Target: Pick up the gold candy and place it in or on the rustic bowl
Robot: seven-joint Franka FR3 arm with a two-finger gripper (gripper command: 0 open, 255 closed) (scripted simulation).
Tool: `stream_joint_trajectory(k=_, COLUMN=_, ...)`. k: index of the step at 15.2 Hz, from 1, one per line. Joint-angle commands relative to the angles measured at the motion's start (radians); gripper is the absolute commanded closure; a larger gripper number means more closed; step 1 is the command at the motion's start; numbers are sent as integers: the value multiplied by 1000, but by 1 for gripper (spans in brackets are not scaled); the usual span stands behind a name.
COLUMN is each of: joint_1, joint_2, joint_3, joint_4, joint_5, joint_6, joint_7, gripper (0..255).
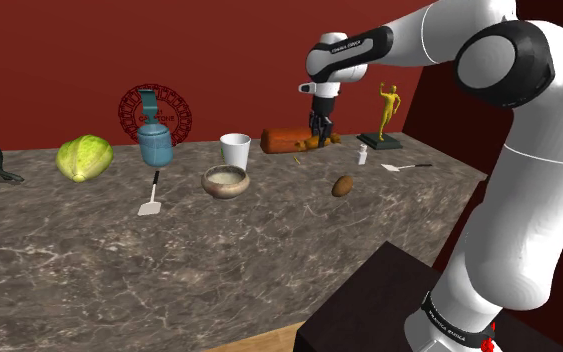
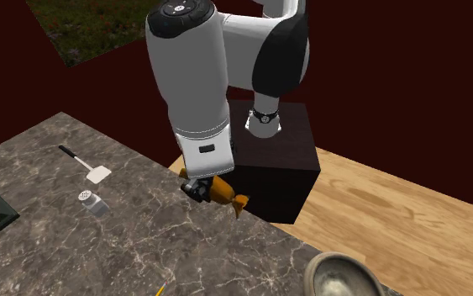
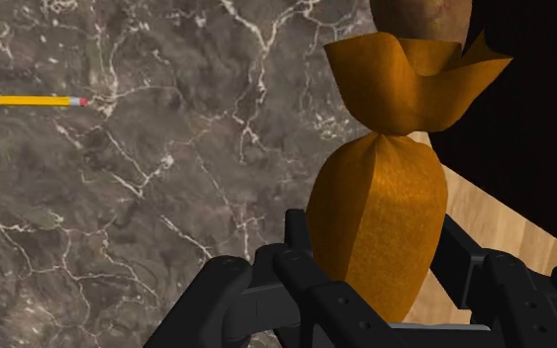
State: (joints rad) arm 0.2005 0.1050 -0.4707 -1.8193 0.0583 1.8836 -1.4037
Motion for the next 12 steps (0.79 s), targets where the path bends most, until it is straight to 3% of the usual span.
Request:
stream_joint_trajectory(k=1, joint_1=19, joint_2=20, joint_3=17, joint_4=28, joint_5=8, joint_6=-8, joint_7=36, gripper=255)
stream_joint_trajectory(k=12, joint_1=118, joint_2=197, joint_3=108, joint_4=266, joint_5=65, joint_6=-75, joint_7=226, gripper=255)
